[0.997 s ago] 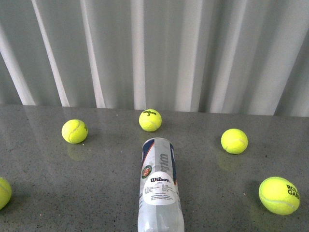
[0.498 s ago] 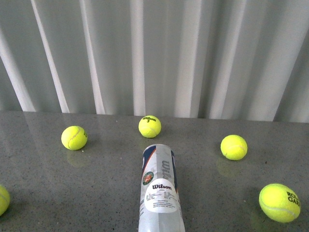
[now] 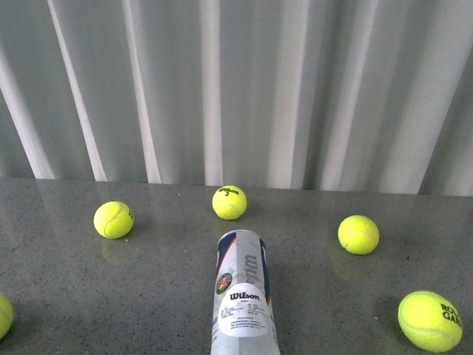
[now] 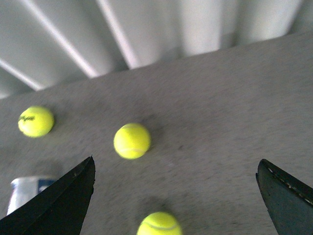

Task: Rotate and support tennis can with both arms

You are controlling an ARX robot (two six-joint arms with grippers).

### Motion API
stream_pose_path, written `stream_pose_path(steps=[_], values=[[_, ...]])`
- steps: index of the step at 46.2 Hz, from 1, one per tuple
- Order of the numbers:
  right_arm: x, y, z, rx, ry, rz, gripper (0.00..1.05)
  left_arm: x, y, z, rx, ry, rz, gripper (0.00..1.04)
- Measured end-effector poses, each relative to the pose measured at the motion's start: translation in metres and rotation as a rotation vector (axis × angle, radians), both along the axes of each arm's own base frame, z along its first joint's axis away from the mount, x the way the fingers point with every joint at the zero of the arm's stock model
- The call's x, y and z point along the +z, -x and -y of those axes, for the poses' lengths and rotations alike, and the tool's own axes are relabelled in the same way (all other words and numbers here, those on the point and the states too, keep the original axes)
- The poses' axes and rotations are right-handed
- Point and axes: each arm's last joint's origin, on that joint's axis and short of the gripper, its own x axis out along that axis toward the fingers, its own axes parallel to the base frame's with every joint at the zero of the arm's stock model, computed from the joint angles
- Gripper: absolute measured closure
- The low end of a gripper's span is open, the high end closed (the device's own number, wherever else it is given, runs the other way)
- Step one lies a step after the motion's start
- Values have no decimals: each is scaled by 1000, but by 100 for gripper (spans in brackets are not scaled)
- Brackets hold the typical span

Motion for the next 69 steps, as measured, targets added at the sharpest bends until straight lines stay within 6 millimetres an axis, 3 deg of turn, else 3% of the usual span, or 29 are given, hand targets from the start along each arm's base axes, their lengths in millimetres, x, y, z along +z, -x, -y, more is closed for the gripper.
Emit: stream_pose_path(steps=[10, 32, 43, 65, 69], values=[[-39, -27, -69, 270, -107, -221, 7, 0, 0, 0, 0, 0, 0, 7], [-108, -28, -194, 657, -39, -396, 7, 0, 0, 0, 0, 0, 0, 7], [-145, -42, -209, 669, -24, -463, 7, 0, 0, 0, 0, 0, 0, 7], [-189, -60, -225, 650, -52, -503, 7, 0, 0, 0, 0, 0, 0, 7], [-193, -61, -227, 637, -49, -508, 14, 0, 0, 0, 0, 0, 0, 7]])
